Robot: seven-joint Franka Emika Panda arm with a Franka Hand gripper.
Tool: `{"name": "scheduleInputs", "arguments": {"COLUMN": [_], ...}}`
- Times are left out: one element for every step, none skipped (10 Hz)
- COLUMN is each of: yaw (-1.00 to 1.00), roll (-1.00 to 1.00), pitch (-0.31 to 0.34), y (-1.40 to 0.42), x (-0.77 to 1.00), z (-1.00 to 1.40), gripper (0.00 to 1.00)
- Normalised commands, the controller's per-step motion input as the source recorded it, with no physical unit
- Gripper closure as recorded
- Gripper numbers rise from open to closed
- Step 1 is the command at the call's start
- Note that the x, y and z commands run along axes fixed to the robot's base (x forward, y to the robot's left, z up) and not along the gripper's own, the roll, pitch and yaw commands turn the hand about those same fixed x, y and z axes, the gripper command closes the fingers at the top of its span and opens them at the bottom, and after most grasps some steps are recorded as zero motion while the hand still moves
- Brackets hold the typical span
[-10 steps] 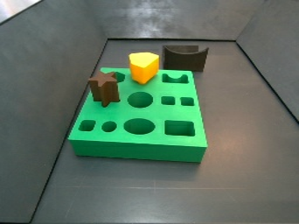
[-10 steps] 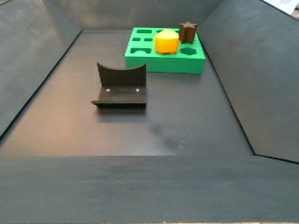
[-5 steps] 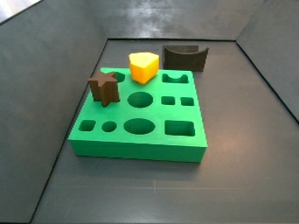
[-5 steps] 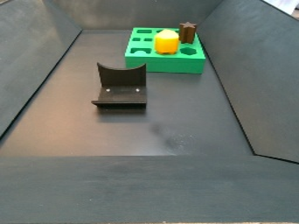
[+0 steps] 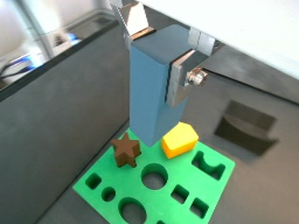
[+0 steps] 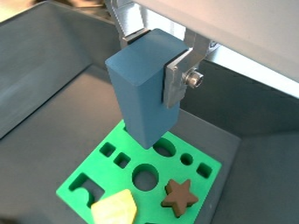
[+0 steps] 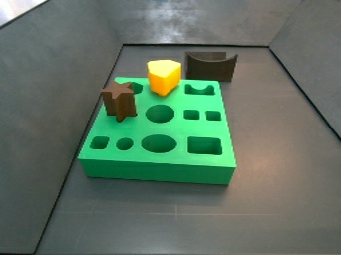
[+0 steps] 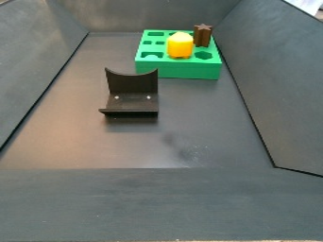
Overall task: Pick up the rectangle object. Move up. Move to above the board. Insert the rectangle object.
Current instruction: Insert the rectangle object.
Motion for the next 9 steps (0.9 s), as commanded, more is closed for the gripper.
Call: {"name": "scheduleInputs", "arguments": {"yaw": [-1.0,-1.0,-1.0,-1.0,-1.0,-0.93,-0.95,-0.99,-1.0], "roll": [-0.02,-0.03,-0.02,-0.06,-0.12,-0.17,-0.14,-0.1,-0.09], "pitch": [-0.053,-0.057,-0.054,-0.083,-0.171,-0.263,-0.274,-0.231,-0.213], "y": [0.0,0.0,0.0,0.0,-0.03,-0.06,-0.06,-0.03,-0.03], "x": [0.0,0.0,0.0,0.0,0.0,-0.06,-0.07,-0.03,-0.01], "z": [-0.11,-0.11,-0.11,-0.16,-0.21,-0.31,-0.36,-0.39,-0.39], "gripper": [1.0,1.0,1.0,1.0,1.0,1.0,1.0,1.0,1.0]}}
